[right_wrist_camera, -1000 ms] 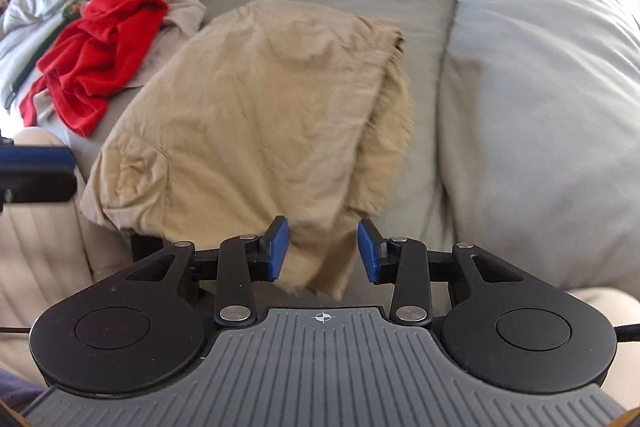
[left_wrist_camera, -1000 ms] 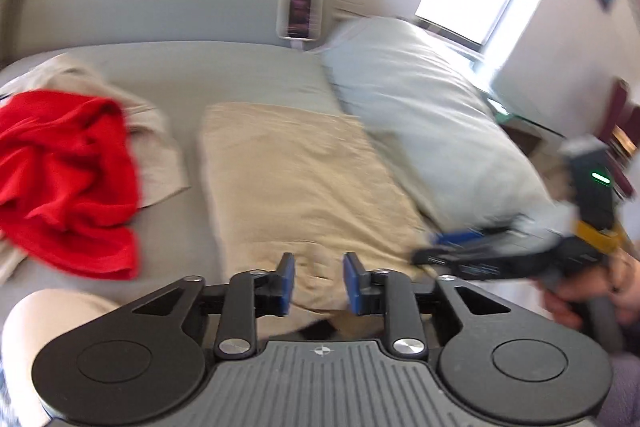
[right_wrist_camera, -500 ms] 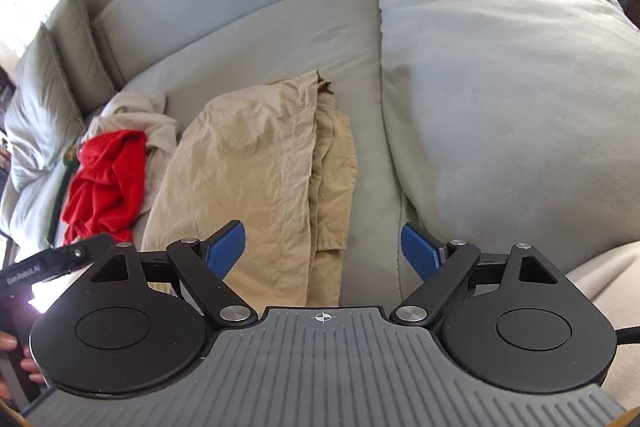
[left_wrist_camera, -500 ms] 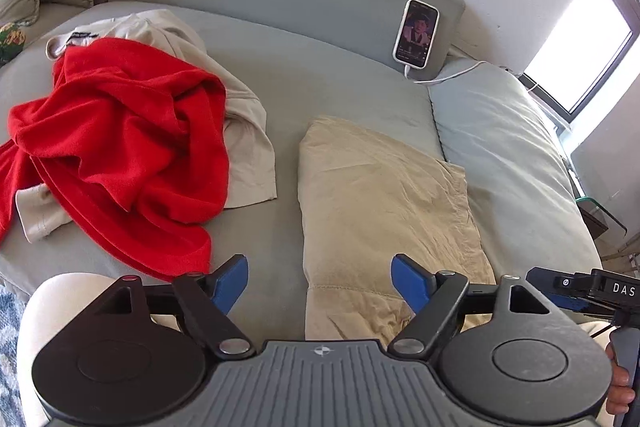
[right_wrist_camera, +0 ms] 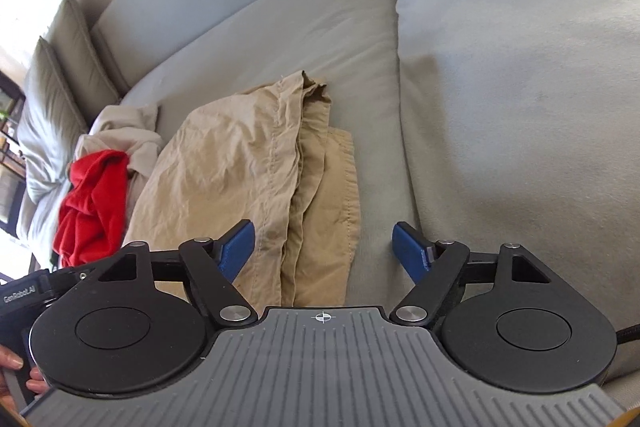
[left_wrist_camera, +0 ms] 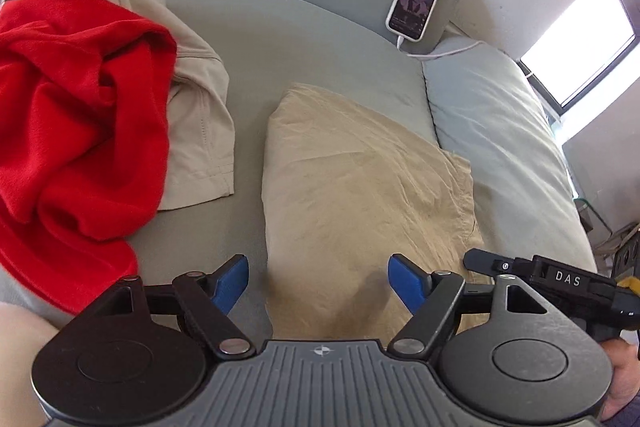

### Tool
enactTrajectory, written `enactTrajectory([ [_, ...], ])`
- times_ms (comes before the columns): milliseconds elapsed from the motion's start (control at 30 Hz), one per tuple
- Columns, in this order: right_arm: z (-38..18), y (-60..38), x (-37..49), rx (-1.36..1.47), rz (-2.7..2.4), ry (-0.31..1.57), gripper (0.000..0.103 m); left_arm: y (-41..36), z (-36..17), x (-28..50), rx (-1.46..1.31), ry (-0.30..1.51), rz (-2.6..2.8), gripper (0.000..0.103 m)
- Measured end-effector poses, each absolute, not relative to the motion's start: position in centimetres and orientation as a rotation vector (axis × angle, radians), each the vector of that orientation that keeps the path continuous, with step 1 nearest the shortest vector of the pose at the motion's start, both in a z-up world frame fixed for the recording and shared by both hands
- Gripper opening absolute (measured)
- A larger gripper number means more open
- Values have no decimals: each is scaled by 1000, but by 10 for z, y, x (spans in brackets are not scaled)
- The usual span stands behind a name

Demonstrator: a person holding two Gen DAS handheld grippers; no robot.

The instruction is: Fold clothes

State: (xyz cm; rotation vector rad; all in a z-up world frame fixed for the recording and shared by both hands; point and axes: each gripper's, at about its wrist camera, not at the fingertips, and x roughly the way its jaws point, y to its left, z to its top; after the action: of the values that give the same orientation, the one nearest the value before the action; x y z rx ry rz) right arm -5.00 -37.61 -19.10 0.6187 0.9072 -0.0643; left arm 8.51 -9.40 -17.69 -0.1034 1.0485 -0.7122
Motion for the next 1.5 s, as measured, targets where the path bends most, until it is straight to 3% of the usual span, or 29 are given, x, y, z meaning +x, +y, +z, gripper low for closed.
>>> enactTrajectory([
  [267,-195,-354,-38,470,-19,827,76,-120,-184,83,0,1003,-799,77],
  [367,-194,-332,-38,304,-19,832,71,-123,-181,75,60,963,-823,71],
  [533,-182,-320,-43,284,-10,854,19,-132,-170,50,190,846,-842,51],
  [633,-174,-305,-43,280,-76,862,13,-137,-159,35,280,762,-841,39],
  [800,-153,-304,-56,422,-126,824,11,-125,-142,30,248,759,-891,31],
  [1067,-119,-344,-120,656,-185,759,11,-152,-107,-6,180,739,-1012,30],
  [1500,-96,-458,-216,751,-430,531,11,-319,-77,-66,293,588,-1189,29],
])
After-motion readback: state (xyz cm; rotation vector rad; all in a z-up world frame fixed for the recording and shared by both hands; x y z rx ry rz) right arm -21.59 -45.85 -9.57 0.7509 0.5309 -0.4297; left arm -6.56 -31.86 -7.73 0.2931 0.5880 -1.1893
